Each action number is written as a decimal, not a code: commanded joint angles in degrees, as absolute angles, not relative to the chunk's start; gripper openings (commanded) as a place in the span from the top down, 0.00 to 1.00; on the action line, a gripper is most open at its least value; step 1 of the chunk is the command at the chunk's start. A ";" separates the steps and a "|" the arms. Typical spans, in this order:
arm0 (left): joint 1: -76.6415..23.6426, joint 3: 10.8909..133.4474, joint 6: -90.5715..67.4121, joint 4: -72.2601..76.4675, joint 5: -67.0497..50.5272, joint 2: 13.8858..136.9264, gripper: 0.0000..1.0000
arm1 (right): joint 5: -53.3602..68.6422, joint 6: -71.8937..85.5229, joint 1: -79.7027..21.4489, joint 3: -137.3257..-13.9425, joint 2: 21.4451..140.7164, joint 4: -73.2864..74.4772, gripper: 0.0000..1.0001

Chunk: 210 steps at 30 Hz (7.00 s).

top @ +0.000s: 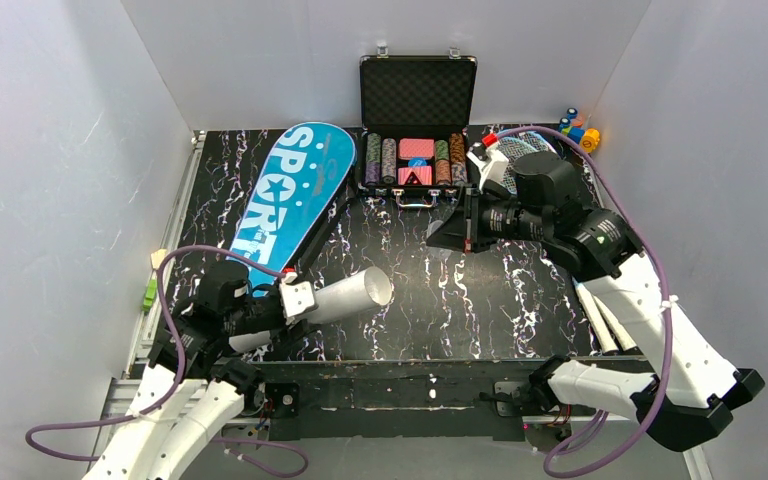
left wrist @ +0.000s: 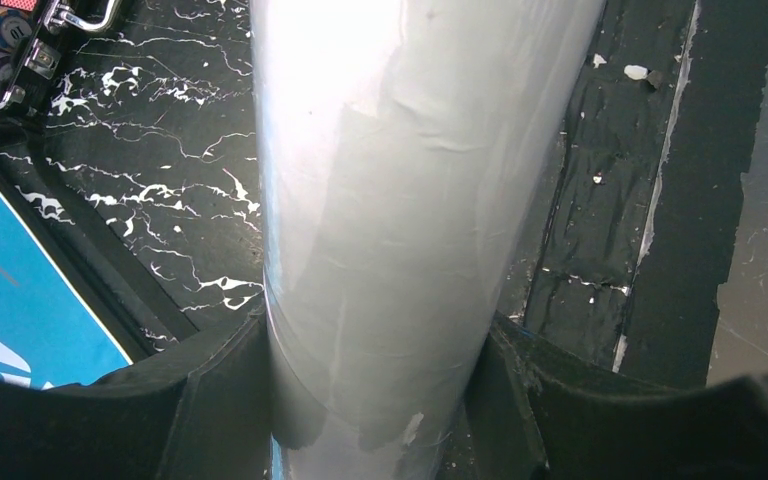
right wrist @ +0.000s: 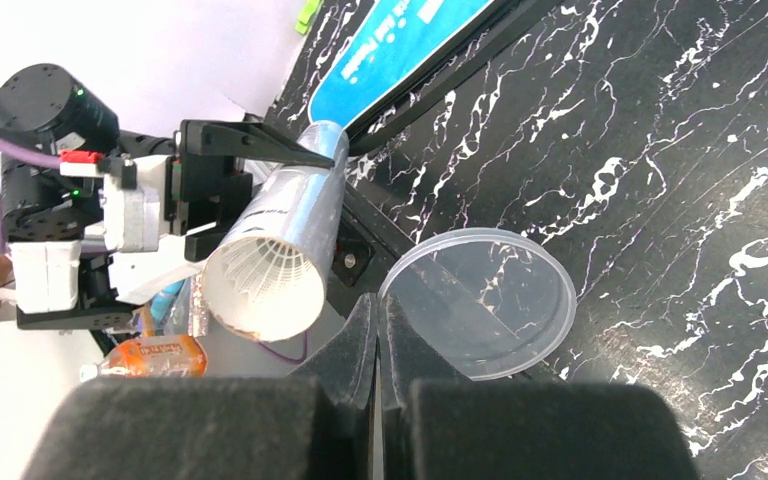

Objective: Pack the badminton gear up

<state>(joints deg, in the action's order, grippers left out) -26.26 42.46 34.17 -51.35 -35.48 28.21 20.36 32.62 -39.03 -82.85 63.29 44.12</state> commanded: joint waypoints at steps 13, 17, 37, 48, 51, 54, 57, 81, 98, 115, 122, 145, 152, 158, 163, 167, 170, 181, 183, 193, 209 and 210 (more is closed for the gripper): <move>-26.19 42.41 37.82 -50.34 -37.31 29.23 0.83 | 30.96 31.16 -39.55 -86.42 60.89 40.38 0.99; -26.19 42.43 38.14 -50.78 -37.21 29.14 0.83 | 33.89 32.19 -39.59 -87.84 61.75 39.15 0.99; -26.19 41.94 36.26 -48.38 -39.29 26.83 0.85 | 41.70 37.41 -43.09 -87.83 65.96 30.00 0.99; -26.19 42.00 32.36 -44.70 -36.60 27.68 0.87 | 41.86 42.25 -48.05 -78.82 64.62 21.40 0.99; -26.19 42.23 31.55 -43.78 -36.52 28.50 0.87 | 40.73 42.41 -48.95 -77.54 64.57 21.61 0.99; -26.19 42.32 31.42 -43.30 -36.31 28.73 0.87 | 40.54 43.13 -49.67 -76.89 64.53 19.80 0.99; -26.19 42.38 31.29 -43.24 -35.89 28.98 0.87 | 40.19 43.09 -50.53 -77.18 64.93 19.86 0.99; -26.19 42.47 31.77 -45.04 -36.91 27.07 0.85 | 38.92 43.35 -52.29 -74.53 65.99 17.06 0.99; -26.19 43.03 32.00 -45.53 -37.64 27.23 0.85 | 41.34 47.10 -52.56 -68.81 65.56 10.39 0.98; -26.20 44.06 31.97 -45.82 -38.65 27.68 0.85 | 40.88 50.10 -52.49 -64.77 63.25 5.11 0.54; -26.19 44.58 31.87 -45.94 -39.19 27.80 0.85 | 40.32 51.36 -52.48 -63.90 64.22 3.77 0.53; -26.19 50.15 25.49 -41.61 -42.71 31.64 0.84 | 29.50 54.43 -54.23 -57.42 63.30 -2.48 0.58; -26.19 49.97 24.27 -41.10 -40.94 31.61 0.83 | 28.65 52.06 -50.19 -58.72 58.07 4.15 0.52; -26.19 55.55 18.80 -42.00 -23.41 40.23 0.80 | 26.82 47.39 -39.86 -65.03 54.88 17.19 0.33; -20.55 65.59 22.70 -48.41 -11.50 57.58 0.84 | 24.78 43.83 -32.90 -68.93 54.93 25.74 0.27; -7.70 71.44 24.42 -47.37 -12.91 68.34 0.86 | 23.41 44.14 -32.39 -66.50 54.19 26.45 0.26; -1.99 72.28 27.43 -43.64 -10.45 74.48 0.85 | 21.92 43.77 -32.26 -66.28 53.98 28.53 0.26; 13.53 80.37 28.38 -38.46 -4.56 99.55 0.86 | 20.64 43.13 -32.26 -63.96 53.39 30.37 0.25; 14.30 80.42 28.72 -37.94 -3.83 101.96 0.84 | 20.81 43.78 -32.24 -62.85 53.20 29.49 0.25; 15.01 79.19 28.76 -35.35 -1.31 109.14 0.54 | 20.81 44.18 -32.26 -61.87 53.52 29.28 0.24; 14.93 76.73 28.94 -40.51 -5.32 100.37 0.02 | 20.38 42.59 -32.31 -62.88 54.14 29.44 0.22; 14.91 77.07 28.69 -42.32 -6.69 98.38 0.02 | 20.20 42.50 -32.26 -62.95 54.10 29.64 0.20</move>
